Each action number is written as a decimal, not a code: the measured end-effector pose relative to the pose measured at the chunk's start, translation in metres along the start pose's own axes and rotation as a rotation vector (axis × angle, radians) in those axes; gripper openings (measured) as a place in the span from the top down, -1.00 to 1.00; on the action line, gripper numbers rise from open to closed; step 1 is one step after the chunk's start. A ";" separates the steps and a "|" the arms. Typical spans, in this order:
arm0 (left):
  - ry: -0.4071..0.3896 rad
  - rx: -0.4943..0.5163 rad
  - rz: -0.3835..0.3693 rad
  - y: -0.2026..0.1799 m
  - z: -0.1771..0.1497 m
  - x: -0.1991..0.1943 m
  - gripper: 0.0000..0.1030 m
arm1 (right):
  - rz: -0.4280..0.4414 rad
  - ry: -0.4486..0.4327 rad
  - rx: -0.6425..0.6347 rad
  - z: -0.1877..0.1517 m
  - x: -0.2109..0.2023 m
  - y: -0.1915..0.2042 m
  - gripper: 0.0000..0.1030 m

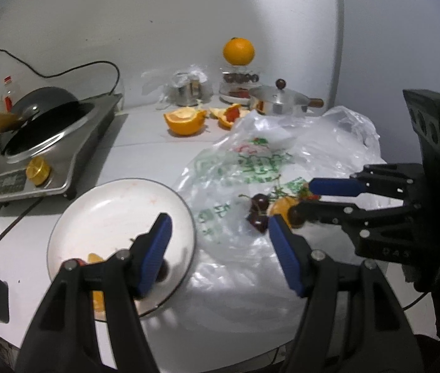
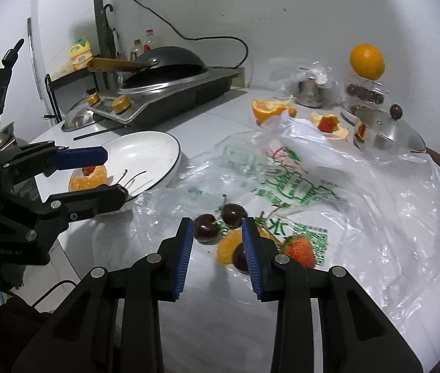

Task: Organize fruits
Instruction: 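Move both open tools back over the fruit on the plastic bag, then grasp a dark cherry with the left tool while the right tool grasps another cherry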

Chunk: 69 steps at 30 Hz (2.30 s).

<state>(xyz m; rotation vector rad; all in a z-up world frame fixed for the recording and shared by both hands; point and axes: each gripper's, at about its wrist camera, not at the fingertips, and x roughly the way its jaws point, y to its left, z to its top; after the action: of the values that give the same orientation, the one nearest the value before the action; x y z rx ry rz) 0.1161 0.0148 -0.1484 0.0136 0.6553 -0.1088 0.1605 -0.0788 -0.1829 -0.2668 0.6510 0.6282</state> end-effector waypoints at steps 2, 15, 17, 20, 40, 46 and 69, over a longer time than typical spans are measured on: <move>0.000 0.011 -0.004 -0.006 0.001 0.001 -0.29 | -0.004 -0.002 0.008 -0.002 -0.002 -0.005 0.33; 0.031 0.067 -0.027 -0.038 0.004 0.015 -0.28 | -0.028 0.023 0.059 -0.025 -0.004 -0.036 0.33; 0.035 0.077 -0.029 -0.042 0.005 0.018 -0.29 | -0.026 0.028 0.063 -0.028 -0.002 -0.041 0.33; 0.042 0.092 -0.030 -0.049 0.006 0.022 -0.29 | -0.024 0.041 0.069 -0.032 0.001 -0.045 0.33; 0.068 0.207 -0.025 -0.075 0.006 0.041 -0.28 | -0.021 0.098 0.030 -0.042 0.020 -0.041 0.51; 0.079 0.251 -0.027 -0.087 0.005 0.049 -0.28 | -0.024 0.038 0.048 -0.037 -0.004 -0.052 0.81; 0.172 0.416 0.012 -0.110 -0.004 0.100 0.18 | 0.053 0.055 0.082 -0.039 -0.002 -0.067 0.46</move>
<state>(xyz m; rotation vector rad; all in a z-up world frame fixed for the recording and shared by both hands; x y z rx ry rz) 0.1809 -0.1042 -0.2103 0.4316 0.7944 -0.2331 0.1823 -0.1486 -0.2092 -0.1911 0.7372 0.6448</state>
